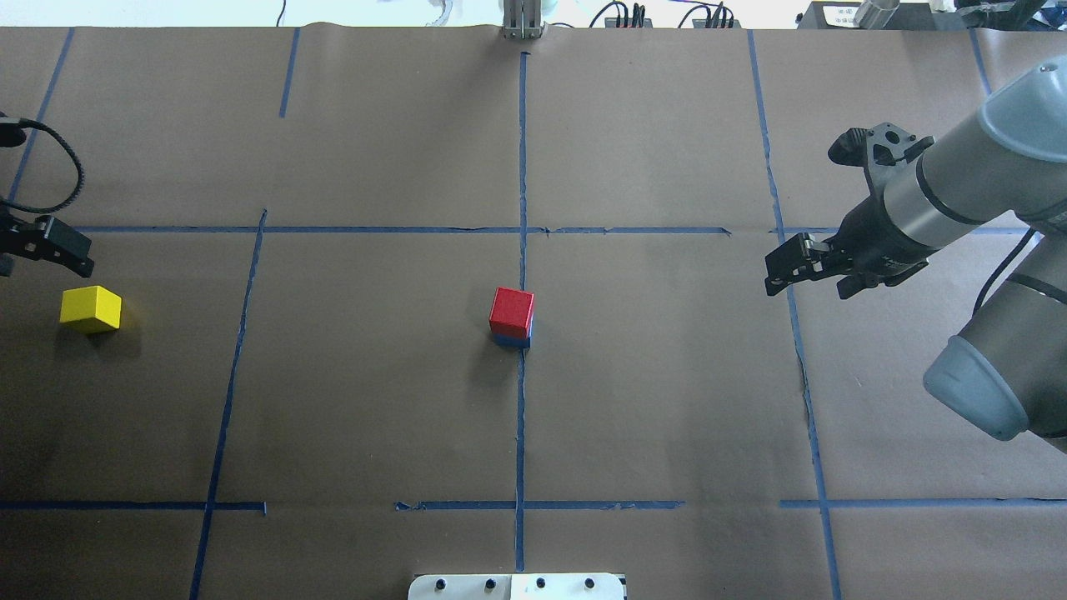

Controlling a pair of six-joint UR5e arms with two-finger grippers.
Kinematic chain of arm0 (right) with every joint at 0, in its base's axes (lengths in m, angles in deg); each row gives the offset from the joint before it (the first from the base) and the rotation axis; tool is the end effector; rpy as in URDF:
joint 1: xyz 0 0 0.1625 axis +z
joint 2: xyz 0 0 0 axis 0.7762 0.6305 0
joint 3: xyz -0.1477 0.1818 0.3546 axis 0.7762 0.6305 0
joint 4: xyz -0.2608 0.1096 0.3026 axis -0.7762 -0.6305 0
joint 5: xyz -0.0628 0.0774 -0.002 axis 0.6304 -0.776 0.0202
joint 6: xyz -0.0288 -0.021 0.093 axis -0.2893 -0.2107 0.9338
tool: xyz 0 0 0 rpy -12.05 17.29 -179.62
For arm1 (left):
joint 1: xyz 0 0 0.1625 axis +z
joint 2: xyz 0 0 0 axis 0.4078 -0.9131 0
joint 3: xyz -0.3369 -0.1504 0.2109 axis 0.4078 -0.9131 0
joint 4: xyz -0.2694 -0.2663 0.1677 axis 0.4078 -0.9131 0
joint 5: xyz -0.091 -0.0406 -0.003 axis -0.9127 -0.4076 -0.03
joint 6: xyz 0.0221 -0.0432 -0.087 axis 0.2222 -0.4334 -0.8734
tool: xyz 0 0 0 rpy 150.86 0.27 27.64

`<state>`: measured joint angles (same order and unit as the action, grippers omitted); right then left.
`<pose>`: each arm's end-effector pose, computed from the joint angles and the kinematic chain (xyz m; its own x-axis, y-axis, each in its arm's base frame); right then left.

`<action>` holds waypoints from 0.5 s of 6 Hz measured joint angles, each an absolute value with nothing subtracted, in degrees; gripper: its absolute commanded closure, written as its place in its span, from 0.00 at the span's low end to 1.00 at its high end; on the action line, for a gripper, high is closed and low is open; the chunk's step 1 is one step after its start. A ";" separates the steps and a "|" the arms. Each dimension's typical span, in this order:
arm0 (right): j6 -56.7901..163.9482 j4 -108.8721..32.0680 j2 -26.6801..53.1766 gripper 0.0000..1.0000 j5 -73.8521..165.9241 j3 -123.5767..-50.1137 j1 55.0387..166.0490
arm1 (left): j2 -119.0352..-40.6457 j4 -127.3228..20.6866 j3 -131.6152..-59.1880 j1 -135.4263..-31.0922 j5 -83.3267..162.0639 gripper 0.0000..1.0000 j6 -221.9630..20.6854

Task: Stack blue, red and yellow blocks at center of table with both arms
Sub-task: 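Move the left gripper down onto the yellow cube and close it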

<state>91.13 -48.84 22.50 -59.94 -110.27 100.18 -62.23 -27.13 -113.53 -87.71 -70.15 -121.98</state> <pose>-0.2851 -0.4393 0.3372 0.5946 -0.0087 0.8040 0.0305 0.9995 -0.0117 0.1616 -0.4789 0.4802 0.7047 -0.0496 -0.7077 0.0013 0.9976 -0.0686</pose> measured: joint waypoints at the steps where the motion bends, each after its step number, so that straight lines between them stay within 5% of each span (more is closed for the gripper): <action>1: 91.16 -48.84 22.45 0.00 -59.90 -110.28 100.16 | -62.22 -28.92 -109.48 -89.49 -73.64 0.00 -123.94; 3: 91.17 -48.84 22.28 0.00 -59.88 -110.25 100.09 | -62.86 -40.56 -98.97 -89.95 -75.29 0.00 -130.41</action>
<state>91.17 -48.84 22.28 -59.88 -110.25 100.09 -62.86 -40.56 -98.97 -89.95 -75.29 -130.41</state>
